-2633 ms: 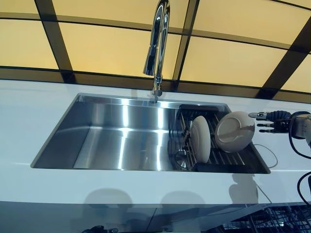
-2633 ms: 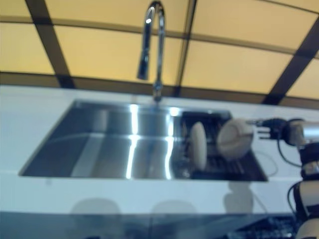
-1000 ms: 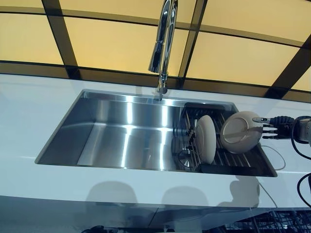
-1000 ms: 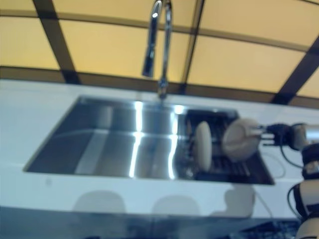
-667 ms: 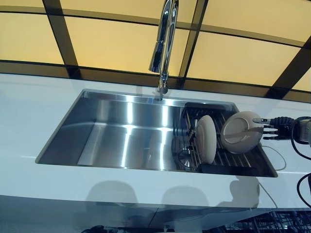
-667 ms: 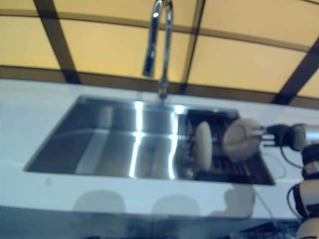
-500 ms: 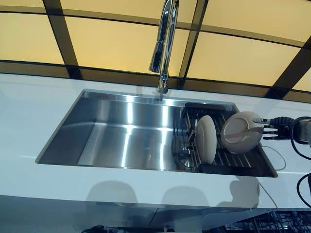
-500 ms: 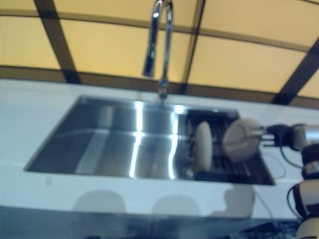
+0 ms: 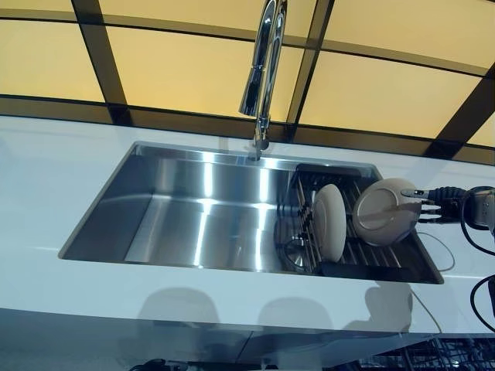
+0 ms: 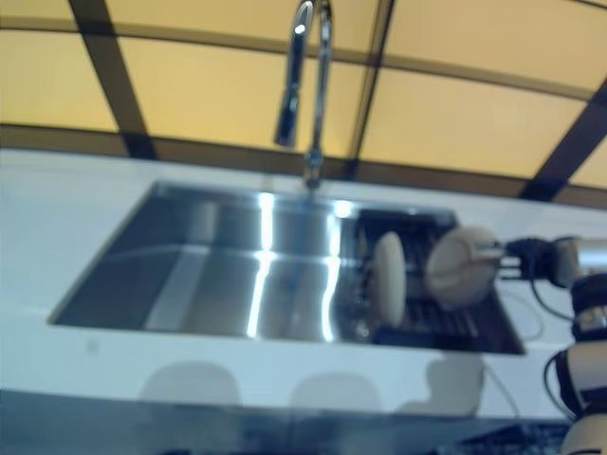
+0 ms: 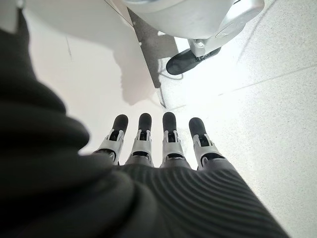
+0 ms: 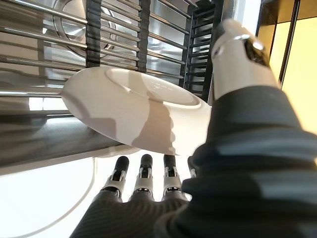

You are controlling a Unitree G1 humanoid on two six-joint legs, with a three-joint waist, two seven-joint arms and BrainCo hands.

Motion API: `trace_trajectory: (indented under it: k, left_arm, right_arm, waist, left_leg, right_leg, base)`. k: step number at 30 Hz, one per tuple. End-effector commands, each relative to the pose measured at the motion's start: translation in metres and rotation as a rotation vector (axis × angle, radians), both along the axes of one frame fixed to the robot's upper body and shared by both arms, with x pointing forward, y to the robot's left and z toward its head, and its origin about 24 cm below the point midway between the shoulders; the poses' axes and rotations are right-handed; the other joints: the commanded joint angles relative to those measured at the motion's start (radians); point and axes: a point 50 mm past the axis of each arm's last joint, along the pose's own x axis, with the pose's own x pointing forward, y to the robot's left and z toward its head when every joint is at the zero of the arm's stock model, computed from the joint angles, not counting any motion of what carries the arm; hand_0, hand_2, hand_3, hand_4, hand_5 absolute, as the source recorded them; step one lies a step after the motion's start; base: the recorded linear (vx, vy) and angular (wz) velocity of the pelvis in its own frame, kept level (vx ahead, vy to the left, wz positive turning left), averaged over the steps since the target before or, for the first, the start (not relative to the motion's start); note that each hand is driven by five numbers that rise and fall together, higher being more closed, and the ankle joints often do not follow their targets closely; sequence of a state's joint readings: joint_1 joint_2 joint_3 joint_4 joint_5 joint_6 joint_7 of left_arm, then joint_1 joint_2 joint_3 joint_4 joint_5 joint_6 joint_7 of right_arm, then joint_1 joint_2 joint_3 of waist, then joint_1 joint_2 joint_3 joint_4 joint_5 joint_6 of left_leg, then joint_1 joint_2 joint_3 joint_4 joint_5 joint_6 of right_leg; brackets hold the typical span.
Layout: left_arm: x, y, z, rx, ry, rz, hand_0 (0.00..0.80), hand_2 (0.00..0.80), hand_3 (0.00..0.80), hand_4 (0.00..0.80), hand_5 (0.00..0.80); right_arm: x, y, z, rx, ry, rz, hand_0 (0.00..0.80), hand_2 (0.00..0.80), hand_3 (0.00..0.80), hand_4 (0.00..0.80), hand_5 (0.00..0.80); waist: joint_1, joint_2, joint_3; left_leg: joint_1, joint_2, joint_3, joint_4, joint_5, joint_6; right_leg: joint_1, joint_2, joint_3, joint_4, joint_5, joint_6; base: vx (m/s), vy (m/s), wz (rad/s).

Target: Take plates into dishwasher

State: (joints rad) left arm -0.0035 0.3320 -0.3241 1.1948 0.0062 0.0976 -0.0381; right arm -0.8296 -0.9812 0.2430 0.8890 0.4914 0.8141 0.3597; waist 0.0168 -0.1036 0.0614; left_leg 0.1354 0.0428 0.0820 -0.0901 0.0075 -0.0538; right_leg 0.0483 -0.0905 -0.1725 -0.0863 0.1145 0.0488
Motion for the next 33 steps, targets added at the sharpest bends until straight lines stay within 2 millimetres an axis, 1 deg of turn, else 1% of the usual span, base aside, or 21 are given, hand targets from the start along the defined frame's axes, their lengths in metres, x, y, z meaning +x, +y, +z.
trace_trajectory:
  k: [1,13,22,30,32,33]
  left_arm:
    - [0.0224,0.0006,0.0055,0.016,-0.046,-0.067,0.000,0.000,0.000,0.000,0.000]
    - [0.0235,-0.0007,0.0054,0.014,-0.046,-0.071,0.000,0.000,0.000,0.000,0.000]
    - [0.0246,-0.0011,0.0056,0.012,-0.050,-0.075,0.000,0.000,0.000,0.000,0.000]
    - [0.0253,-0.0011,0.0058,0.014,-0.048,-0.077,0.000,0.000,0.000,0.000,0.000]
    - [0.0264,-0.0021,0.0058,0.013,-0.050,-0.077,0.000,0.000,0.000,0.000,0.000]
    - [0.0260,-0.0022,0.0057,0.012,-0.050,-0.077,0.000,0.000,0.000,0.000,0.000]
  right_arm:
    - [0.0136,0.0014,0.0303,-0.063,-0.067,-0.011,0.000,0.000,0.000,0.000,0.000]
    - [0.0144,0.0032,0.0266,-0.063,-0.044,-0.008,0.000,0.000,0.000,0.000,0.000]
    - [0.0144,0.0017,0.0215,-0.070,-0.045,-0.053,0.000,0.000,0.000,0.000,0.000]
    - [0.0148,0.0000,0.0228,-0.080,-0.053,-0.088,0.000,0.000,0.000,0.000,0.000]
    - [0.0150,-0.0005,0.0227,-0.087,-0.057,-0.094,0.097,0.097,0.097,0.097,0.097]
    - [0.0149,-0.0005,0.0226,-0.088,-0.058,-0.096,0.110,0.110,0.110,0.110,0.110]
  waist:
    - [0.035,-0.021,0.011]
    - [0.039,-0.020,0.009]
    - [0.047,-0.018,0.015]
    - [0.052,-0.016,0.017]
    - [0.052,-0.015,0.017]
    - [0.051,-0.015,0.018]
  left_leg:
    - [-0.012,-0.024,0.093,0.003,-0.013,0.041]
    - [-0.013,-0.024,0.092,0.003,-0.014,0.041]
    - [-0.012,-0.025,0.088,0.003,-0.014,0.043]
    - [-0.013,-0.025,0.086,0.003,-0.013,0.044]
    - [-0.015,-0.026,0.085,0.003,-0.013,0.044]
    - [-0.015,-0.026,0.085,0.003,-0.014,0.045]
  right_leg:
    - [0.046,-0.023,-0.008,0.058,-0.054,0.058]
    - [0.046,-0.024,-0.011,0.057,-0.054,0.058]
    - [0.047,-0.028,-0.018,0.060,-0.054,0.059]
    - [0.045,-0.030,-0.020,0.062,-0.054,0.061]
    - [0.043,-0.031,-0.020,0.063,-0.053,0.061]
    - [0.042,-0.031,-0.020,0.063,-0.053,0.061]
  base:
    - [0.000,0.000,0.00]
    - [0.000,0.000,0.00]
    - [0.000,0.000,0.00]
    - [0.000,0.000,0.00]
    - [0.000,0.000,0.00]
    - [0.000,0.000,0.00]
